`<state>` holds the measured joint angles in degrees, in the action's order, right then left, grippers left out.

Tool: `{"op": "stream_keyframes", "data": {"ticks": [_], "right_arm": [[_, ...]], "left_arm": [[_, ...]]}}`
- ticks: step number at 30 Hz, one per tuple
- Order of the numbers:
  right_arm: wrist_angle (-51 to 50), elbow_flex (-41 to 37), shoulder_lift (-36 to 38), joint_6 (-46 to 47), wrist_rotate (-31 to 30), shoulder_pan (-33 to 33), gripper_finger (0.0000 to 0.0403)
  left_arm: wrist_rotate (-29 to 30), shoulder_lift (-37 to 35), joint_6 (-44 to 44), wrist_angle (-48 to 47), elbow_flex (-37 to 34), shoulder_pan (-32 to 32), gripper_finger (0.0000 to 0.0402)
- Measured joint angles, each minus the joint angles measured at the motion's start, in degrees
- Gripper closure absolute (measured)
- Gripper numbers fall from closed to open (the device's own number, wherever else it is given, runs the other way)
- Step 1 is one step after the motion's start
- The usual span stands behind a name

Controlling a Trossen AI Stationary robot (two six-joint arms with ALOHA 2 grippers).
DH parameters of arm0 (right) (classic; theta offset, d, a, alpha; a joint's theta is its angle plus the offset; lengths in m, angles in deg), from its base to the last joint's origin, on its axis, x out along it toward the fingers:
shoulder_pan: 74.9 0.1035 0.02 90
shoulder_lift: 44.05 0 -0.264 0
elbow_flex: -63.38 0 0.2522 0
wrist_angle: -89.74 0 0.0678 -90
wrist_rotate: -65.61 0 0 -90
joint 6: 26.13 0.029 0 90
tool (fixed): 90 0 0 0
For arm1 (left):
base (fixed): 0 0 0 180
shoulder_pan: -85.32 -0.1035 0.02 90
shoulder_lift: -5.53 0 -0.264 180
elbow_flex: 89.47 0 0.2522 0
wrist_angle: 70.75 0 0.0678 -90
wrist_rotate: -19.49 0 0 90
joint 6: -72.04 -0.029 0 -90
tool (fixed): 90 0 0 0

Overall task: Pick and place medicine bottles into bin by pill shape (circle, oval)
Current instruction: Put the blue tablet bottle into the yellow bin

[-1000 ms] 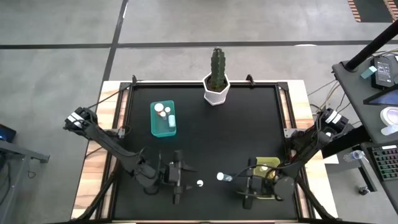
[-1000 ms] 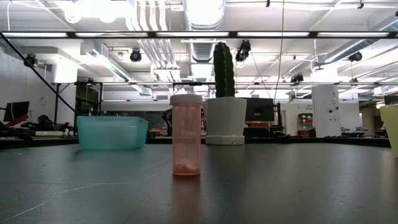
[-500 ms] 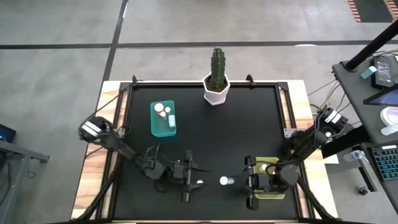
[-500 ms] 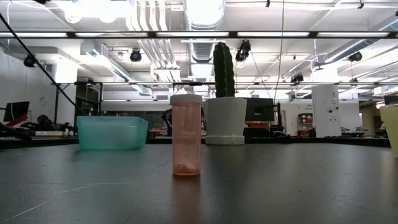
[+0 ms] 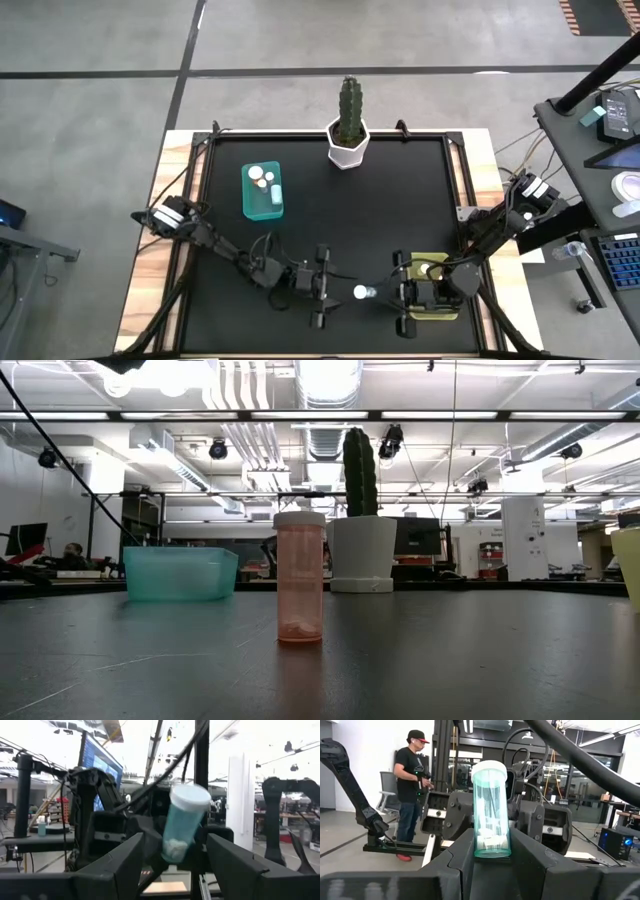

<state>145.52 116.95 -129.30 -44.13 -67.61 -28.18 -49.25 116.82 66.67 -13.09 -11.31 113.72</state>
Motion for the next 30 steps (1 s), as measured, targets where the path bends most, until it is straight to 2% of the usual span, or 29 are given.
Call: {"op": "stream_keyframes", "data": {"ticks": [11,17,30], "right_arm": [[0.15,0.00,-0.04,-0.07,0.00,-0.98,0.0298],[0.22,0.00,-0.04,-0.07,0.15,-1.68,0.0298],[0.46,0.04,-0.04,0.04,0.13,-1.64,0.0298]], "left_arm": [[-0.26,1.23,0.26,-0.60,3.07,-1.54,0.0201],[-2.98,2.68,0.00,-0.51,4.93,-2.14,0.0204],[-3.10,2.72,-0.20,-0.47,4.68,-2.17,0.0306]]}}
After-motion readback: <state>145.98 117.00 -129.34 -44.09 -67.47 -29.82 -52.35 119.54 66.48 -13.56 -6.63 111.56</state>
